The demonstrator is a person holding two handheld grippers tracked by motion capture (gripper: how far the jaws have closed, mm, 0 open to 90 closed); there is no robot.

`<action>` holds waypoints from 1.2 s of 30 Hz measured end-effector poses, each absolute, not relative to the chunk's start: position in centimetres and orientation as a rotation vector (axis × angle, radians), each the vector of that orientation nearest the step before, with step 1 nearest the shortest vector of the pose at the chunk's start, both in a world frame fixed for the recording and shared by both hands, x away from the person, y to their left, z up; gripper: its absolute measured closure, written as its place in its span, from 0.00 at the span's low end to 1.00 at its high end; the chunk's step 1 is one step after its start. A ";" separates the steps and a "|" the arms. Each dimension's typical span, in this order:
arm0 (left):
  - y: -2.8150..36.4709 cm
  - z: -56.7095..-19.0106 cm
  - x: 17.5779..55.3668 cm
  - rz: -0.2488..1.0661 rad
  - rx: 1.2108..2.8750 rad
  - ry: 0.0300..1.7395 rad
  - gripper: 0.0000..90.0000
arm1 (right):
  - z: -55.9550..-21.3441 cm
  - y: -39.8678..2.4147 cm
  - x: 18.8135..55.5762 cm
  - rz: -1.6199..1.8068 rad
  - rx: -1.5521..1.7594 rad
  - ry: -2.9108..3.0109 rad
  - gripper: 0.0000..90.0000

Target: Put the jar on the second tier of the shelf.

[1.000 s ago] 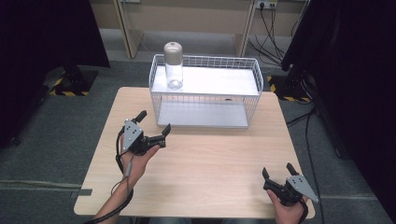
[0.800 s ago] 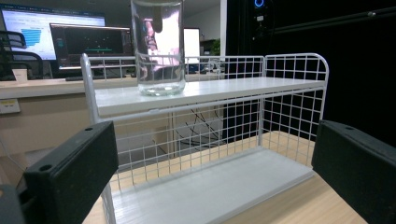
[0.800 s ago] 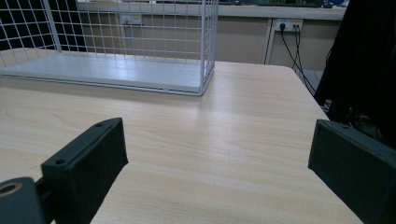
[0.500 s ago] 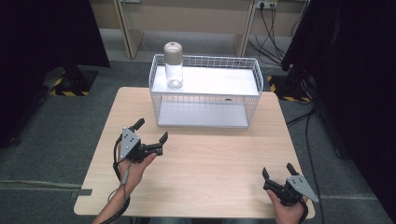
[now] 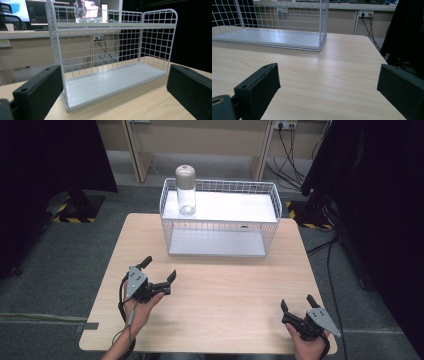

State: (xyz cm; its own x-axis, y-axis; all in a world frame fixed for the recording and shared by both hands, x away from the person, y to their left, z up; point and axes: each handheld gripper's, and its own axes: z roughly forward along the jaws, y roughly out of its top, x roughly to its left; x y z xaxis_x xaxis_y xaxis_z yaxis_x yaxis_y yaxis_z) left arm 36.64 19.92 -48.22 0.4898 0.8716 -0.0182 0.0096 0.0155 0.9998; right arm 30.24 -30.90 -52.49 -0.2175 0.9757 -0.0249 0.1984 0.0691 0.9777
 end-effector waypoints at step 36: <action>21.8 -53.1 35.2 0.779 1.449 0.942 0.00 | -52.5 -30.9 30.2 1.225 1.212 1.546 0.05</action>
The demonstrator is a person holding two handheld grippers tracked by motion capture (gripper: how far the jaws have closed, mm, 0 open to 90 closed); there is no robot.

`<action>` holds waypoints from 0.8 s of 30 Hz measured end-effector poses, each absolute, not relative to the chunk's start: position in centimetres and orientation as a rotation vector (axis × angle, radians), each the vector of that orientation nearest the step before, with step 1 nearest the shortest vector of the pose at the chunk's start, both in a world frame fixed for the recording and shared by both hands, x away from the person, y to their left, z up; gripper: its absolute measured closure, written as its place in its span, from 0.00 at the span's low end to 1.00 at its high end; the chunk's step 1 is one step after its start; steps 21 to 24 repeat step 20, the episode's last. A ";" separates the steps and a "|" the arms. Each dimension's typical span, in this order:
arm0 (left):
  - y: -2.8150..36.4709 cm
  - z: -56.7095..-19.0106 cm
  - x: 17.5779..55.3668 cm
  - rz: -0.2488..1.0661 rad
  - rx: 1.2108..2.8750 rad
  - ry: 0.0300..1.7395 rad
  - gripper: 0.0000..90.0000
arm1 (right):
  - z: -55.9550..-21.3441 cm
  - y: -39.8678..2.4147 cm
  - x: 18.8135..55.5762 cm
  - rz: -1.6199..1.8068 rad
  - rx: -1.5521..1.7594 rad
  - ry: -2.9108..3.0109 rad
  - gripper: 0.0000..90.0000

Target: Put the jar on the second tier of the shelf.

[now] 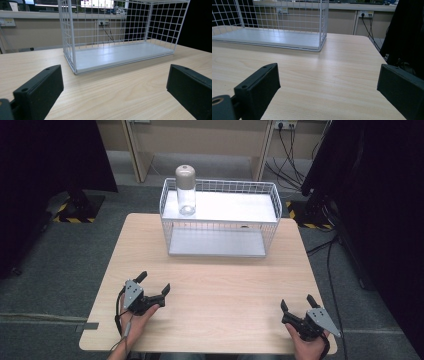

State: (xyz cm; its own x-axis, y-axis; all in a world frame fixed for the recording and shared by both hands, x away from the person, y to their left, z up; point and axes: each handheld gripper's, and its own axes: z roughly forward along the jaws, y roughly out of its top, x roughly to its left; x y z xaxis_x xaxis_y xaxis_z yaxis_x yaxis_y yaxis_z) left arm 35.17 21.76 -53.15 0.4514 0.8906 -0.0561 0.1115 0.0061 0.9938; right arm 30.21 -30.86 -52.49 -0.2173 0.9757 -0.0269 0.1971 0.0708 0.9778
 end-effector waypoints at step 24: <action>21.8 -53.6 34.9 0.773 1.442 0.964 0.01 | -52.5 -30.9 30.3 1.227 1.214 1.550 0.05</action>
